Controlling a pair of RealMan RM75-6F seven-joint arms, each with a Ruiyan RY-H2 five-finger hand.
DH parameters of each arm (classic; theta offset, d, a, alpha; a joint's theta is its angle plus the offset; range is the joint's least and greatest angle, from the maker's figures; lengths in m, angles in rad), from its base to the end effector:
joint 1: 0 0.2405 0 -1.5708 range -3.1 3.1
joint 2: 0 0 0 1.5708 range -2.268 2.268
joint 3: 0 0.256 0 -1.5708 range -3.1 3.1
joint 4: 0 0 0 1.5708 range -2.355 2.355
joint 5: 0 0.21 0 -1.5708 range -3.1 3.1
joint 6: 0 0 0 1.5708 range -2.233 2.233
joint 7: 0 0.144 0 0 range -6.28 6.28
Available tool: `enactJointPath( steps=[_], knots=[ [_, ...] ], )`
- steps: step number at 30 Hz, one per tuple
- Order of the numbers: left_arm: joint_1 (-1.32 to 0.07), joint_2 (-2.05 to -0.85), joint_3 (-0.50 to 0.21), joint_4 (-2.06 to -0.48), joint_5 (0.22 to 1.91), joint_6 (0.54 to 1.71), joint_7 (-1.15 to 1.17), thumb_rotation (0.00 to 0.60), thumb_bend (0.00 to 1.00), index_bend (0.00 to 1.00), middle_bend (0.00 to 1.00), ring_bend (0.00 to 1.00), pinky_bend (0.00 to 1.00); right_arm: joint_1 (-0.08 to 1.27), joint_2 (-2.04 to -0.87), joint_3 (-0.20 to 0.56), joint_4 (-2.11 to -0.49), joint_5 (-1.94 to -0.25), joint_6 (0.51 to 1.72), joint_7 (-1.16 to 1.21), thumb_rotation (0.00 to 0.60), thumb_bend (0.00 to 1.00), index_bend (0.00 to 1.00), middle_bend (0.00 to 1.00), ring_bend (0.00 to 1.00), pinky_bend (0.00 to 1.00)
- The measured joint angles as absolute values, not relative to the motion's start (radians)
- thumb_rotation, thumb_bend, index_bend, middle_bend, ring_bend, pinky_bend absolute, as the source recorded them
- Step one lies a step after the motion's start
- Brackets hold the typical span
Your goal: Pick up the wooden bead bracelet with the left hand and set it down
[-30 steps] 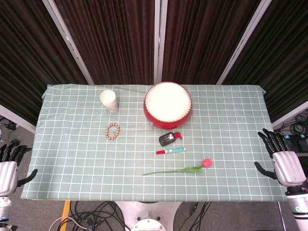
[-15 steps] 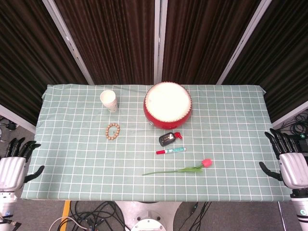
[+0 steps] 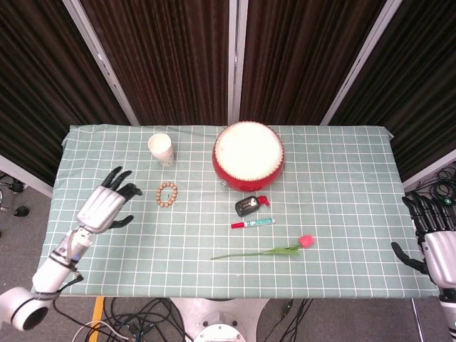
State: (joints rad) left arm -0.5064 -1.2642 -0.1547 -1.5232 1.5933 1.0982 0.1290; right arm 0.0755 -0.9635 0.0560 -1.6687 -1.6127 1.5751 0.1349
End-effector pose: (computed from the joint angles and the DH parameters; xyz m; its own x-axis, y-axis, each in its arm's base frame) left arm -0.2065 0.3079 0.0803 0.5466 0.0492 0.8360 0.7479 -0.4777 -0.4609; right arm -0.2897 -0.1776 0.2077 0.3599 0.0805 0.9295 -0.9216 -0.1248 0.3676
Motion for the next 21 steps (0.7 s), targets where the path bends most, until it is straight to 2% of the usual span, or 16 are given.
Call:
enactJointPath(
  steps=[5, 10, 21],
  knots=[
    [-0.626, -1.377, -0.179, -1.373, 1.537, 0.937, 0.142, 0.6, 0.2, 0.39, 0.35, 0.08, 0.02, 0.061, -0.956, 0.052, -1.681, -1.605, 1.585, 0.125, 0.6, 0.17, 0.0, 0.0, 0.0, 0.0],
    [-0.698, -1.492, -0.185, -1.206, 1.456, 0.835, 0.175, 0.6, 0.21, 0.39, 0.35, 0.08, 0.02, 0.058, -0.955, 0.054, -1.683, -1.594, 1.583, 0.122, 0.6, 0.17, 0.0, 0.0, 0.0, 0.0],
    [-0.742, -1.648, -0.132, -1.013, 1.425, 0.814, 0.194, 0.6, 0.21, 0.43, 0.39, 0.08, 0.02, 0.063, -0.96, 0.058, -1.687, -1.581, 1.562, 0.114, 0.6, 0.17, 0.0, 0.0, 0.0, 0.0]
  ],
)
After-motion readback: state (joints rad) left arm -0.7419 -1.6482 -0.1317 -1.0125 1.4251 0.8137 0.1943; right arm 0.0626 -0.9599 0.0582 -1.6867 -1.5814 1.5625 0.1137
